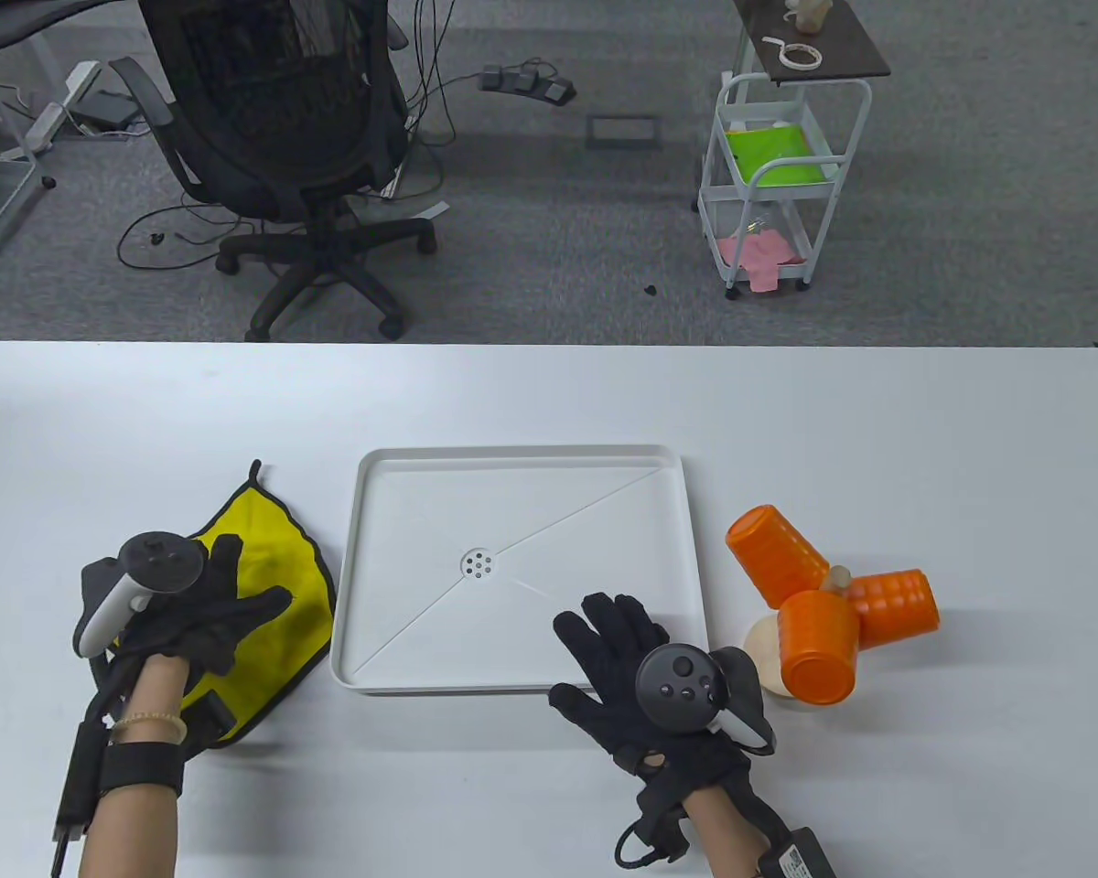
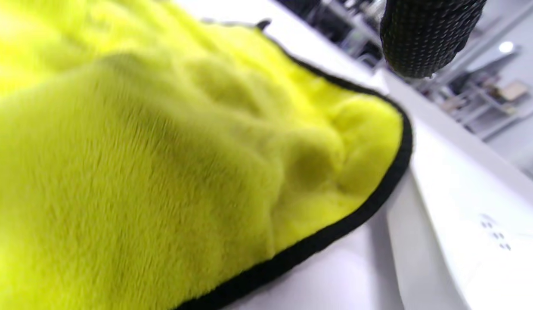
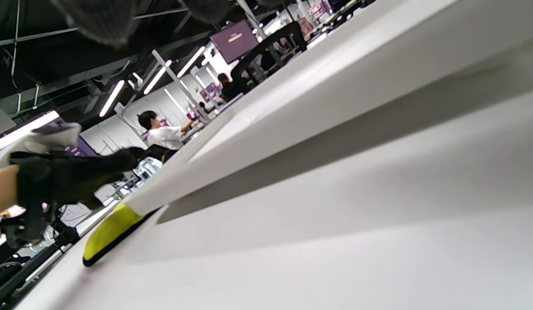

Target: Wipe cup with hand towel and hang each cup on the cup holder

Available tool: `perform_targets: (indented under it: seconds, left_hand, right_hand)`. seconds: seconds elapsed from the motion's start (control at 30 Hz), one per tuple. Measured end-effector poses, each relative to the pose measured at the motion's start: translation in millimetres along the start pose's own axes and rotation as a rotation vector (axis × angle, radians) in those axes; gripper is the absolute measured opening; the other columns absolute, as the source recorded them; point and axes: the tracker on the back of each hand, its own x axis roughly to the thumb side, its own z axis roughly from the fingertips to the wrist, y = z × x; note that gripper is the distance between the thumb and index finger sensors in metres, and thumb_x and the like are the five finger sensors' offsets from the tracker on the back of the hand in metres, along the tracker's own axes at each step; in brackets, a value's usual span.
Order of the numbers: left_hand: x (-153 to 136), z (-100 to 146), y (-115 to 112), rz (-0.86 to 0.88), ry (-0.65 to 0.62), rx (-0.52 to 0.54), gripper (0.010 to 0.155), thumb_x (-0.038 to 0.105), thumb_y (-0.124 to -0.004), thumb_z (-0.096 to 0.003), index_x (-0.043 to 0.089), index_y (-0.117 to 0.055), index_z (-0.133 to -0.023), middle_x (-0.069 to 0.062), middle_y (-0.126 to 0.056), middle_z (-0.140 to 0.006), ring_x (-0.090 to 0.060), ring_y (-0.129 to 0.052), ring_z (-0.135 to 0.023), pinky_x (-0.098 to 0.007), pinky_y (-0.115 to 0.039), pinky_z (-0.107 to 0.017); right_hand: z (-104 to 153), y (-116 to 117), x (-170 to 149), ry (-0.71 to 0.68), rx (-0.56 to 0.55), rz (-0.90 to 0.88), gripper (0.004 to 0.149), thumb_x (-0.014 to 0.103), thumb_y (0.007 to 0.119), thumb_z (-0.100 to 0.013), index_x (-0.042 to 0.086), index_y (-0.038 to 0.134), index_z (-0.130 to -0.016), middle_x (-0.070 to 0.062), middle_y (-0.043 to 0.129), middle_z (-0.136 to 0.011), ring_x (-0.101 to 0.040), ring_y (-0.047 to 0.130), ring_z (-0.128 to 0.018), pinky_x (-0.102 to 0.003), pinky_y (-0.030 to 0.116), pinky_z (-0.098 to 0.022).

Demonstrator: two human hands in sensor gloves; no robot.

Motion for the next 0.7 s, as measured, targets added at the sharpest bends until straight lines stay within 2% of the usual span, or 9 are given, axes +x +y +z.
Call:
perform_targets:
  seconds: [0.17,0.3,0.37,0.57,0.7]
  left_hand:
    - [39.1,37.8,-4.4,-0.144,-0.197,0.174,0.084,0.071,-0.06,-0.0596,0.035,-0.012,-0.118,-0.01,0.002,-0.124,-0.046,0.006,-0.104,-0.08,-0.021,-0.06]
    - [74.6,66.5,-26.8,-0.283,-0.345,0.253,0.083,0.071,-0.06,-0.0592,0.034,-0.017,-0.12,-0.01,-0.006,-0.126,-0.044,0.002,-0.107,-0.078,-0.022,-0.064]
    - [95.3,79.7,-44.9,-0.34,-0.436,0.274,0.082,0.071,-0.06,-0.0591,0.034,-0.02,-0.12,-0.011,-0.008,-0.127,-0.044,-0.001,-0.108,-0.077,-0.024,-0.065]
    - [139.0,98.0,-91.8,-0.432,-0.618,0.298,0.08,0.07,-0.06,-0.059,0.033,-0.026,-0.121,-0.011,-0.015,-0.128,-0.043,-0.004,-0.11,-0.075,-0.024,-0.067]
    - [153.7,91.2,-116.2,-0.458,-0.639,0.298,0.08,0.071,-0.059,-0.0586,0.033,-0.026,-0.121,-0.011,-0.016,-0.129,-0.042,-0.004,-0.111,-0.076,-0.021,-0.067]
  right_hand:
    - [2.6,-3.7,2.3,0.015,-0.028,0.089,0.073,0.061,0.059,-0.057,0.033,0.033,-0.118,-0.013,0.019,-0.123,-0.043,0.009,-0.109,-0.061,0.018,-0.075]
    - [6.0,-6.1,6.2,0.019,-0.055,0.18,0.074,0.062,0.059,-0.056,0.034,0.03,-0.118,-0.012,0.016,-0.124,-0.041,0.005,-0.109,-0.06,0.013,-0.075]
    - [7.3,-6.1,8.7,0.018,-0.065,0.223,0.074,0.062,0.059,-0.056,0.035,0.029,-0.118,-0.011,0.015,-0.124,-0.039,0.003,-0.109,-0.059,0.01,-0.075]
    - [9.1,-3.9,13.6,0.032,-0.086,0.373,0.077,0.065,0.058,-0.055,0.038,0.022,-0.117,-0.008,0.006,-0.123,-0.033,-0.006,-0.107,-0.055,-0.001,-0.073]
    - [9.9,-2.4,15.8,0.033,-0.09,0.421,0.079,0.067,0.058,-0.054,0.038,0.019,-0.117,-0.008,-0.001,-0.122,-0.033,-0.009,-0.106,-0.055,-0.004,-0.071]
